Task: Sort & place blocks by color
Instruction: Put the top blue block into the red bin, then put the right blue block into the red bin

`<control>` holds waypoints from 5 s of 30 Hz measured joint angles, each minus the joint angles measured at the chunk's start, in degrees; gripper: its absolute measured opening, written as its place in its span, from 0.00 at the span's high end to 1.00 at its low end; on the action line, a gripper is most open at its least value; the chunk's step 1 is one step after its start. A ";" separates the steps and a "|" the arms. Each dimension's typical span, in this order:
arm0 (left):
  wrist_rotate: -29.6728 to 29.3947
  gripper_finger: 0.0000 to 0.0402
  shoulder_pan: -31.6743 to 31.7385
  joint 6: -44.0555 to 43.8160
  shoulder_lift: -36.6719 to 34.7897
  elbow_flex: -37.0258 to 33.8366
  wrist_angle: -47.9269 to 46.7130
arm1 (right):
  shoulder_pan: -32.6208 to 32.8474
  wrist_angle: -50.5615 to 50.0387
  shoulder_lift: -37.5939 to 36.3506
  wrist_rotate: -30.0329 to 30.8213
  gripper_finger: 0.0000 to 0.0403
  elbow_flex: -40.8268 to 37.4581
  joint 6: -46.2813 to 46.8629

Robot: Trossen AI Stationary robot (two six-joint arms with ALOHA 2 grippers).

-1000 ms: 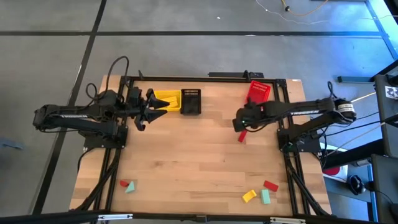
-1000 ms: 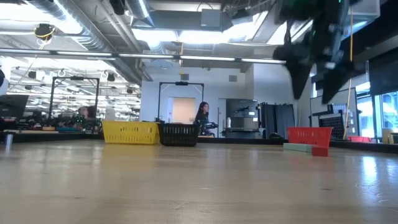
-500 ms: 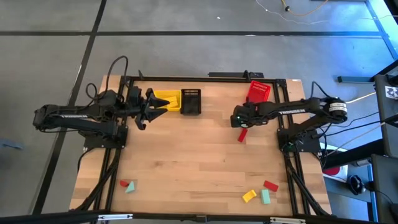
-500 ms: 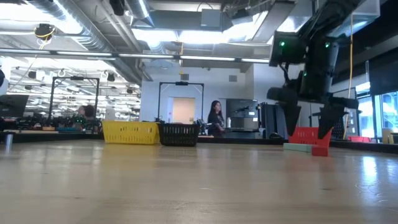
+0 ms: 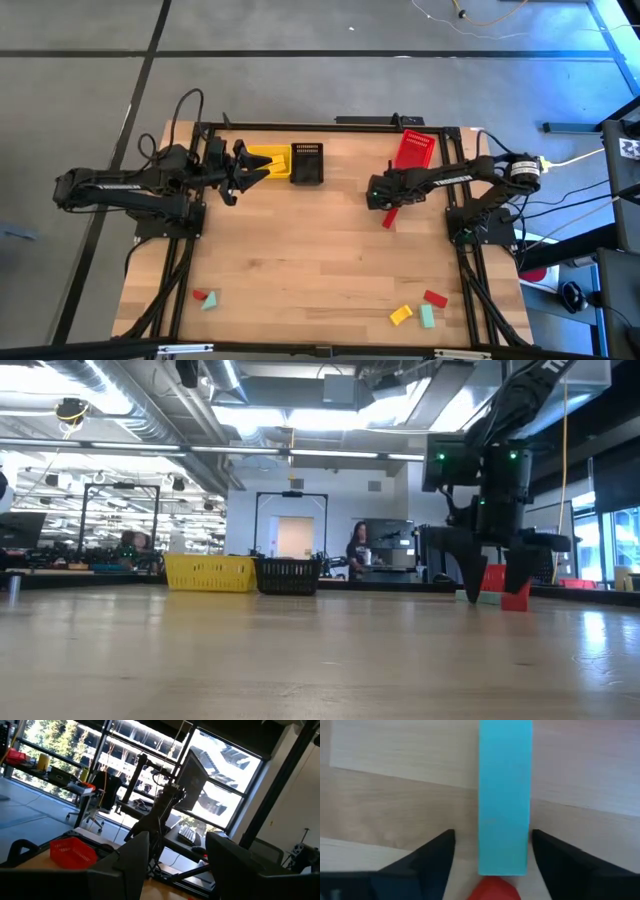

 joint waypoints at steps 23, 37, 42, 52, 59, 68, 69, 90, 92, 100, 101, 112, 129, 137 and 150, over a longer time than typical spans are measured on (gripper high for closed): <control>-0.02 0.53 -0.01 -0.35 0.01 0.02 -0.23 | 11.11 7.47 -29.84 2.91 0.68 -0.46 -17.80; -1.84 0.53 -0.01 0.17 0.17 0.04 -1.79 | 17.18 50.43 -30.76 3.72 0.68 -0.26 -36.99; -1.86 0.53 -0.01 0.20 0.17 0.04 -1.79 | 17.18 50.52 -30.76 2.90 0.68 -0.28 -36.94; -1.86 0.53 -0.01 0.02 0.17 0.04 -1.73 | 15.86 42.63 -31.48 2.85 0.68 1.62 -35.25; -1.90 0.53 0.01 -0.02 0.08 0.04 -1.10 | 4.49 -2.54 -32.29 7.74 0.68 17.05 -32.09; -2.05 0.53 -0.01 0.02 0.08 0.04 -1.18 | -16.20 -25.08 -31.96 7.96 0.68 14.35 -29.79; -2.37 0.53 -0.01 0.02 0.08 0.04 -1.18 | -18.61 -24.03 -31.94 7.07 0.68 12.75 -29.92; -2.91 0.53 -0.03 -0.21 0.08 0.04 -1.28 | -44.15 0.54 -8.51 -4.47 0.68 0.83 -35.33; -2.94 0.53 -0.03 -0.40 0.08 0.04 -1.31 | -44.07 3.93 -7.83 -5.46 0.68 0.94 -35.22; -3.34 0.53 -0.03 -0.39 0.08 0.04 -1.42 | -44.07 4.92 -7.57 -6.80 0.68 0.98 -34.03; -3.34 0.53 -0.03 -0.39 0.08 0.04 -1.42 | -44.07 4.74 -7.57 -6.82 0.65 0.98 -34.03; -3.30 0.53 -0.03 -0.37 0.08 0.04 -1.40 | -43.37 1.35 -17.68 -7.43 0.20 0.96 -36.04; -1.58 0.53 -0.03 -0.40 0.08 0.02 -2.11 | -9.73 24.72 -48.76 -26.84 0.20 1.02 -34.41; 0.14 0.54 -0.07 0.88 0.06 0.02 -8.27 | 0.14 26.49 -46.33 -26.82 0.20 1.03 -43.43; 0.04 0.98 -0.05 11.87 0.06 0.00 -11.06 | 2.91 34.37 -43.84 -26.71 0.20 1.01 -48.75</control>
